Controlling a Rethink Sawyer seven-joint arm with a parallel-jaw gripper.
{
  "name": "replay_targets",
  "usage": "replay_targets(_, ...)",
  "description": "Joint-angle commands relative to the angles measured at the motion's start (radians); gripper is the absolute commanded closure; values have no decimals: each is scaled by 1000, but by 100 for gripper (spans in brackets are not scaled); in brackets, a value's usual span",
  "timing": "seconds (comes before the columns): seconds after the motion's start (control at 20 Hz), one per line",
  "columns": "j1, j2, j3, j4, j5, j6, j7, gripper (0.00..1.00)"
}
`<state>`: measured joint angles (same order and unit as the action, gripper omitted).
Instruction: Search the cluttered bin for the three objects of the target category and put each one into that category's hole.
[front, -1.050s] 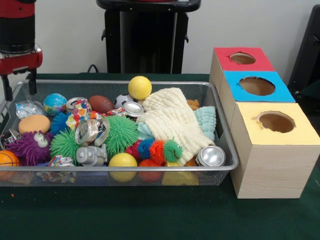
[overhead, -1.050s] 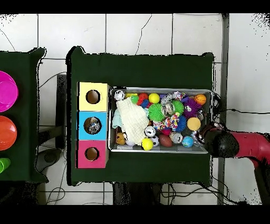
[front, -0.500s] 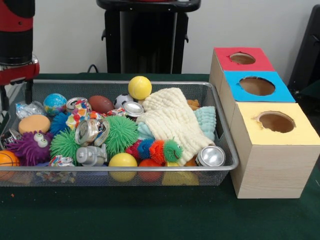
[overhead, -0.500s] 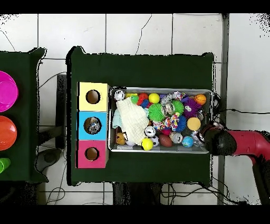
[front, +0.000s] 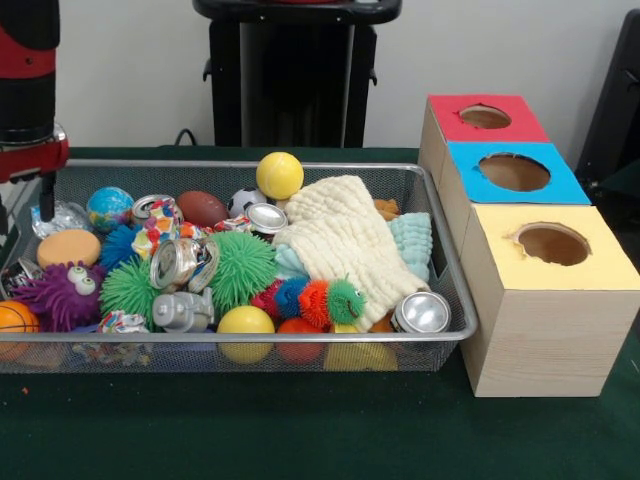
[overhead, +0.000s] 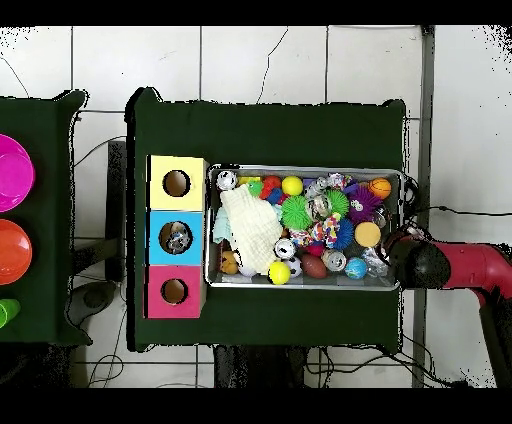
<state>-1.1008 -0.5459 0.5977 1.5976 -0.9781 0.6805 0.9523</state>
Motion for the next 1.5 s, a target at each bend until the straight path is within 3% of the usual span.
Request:
replay_targets(0.05,2,102,18,-92,-55,-12,-211,0)
replay_targets(0.45,12,133,5,-94,-48,-10,-178,0)
replay_targets(0.8,-4,78,-2,-8,23,86,-191,0)
replay_targets(1.1,47,50,-87,-55,8,209,-182,0)
replay_targets(1.5,52,-8,-105,-48,11,292,-238,0)
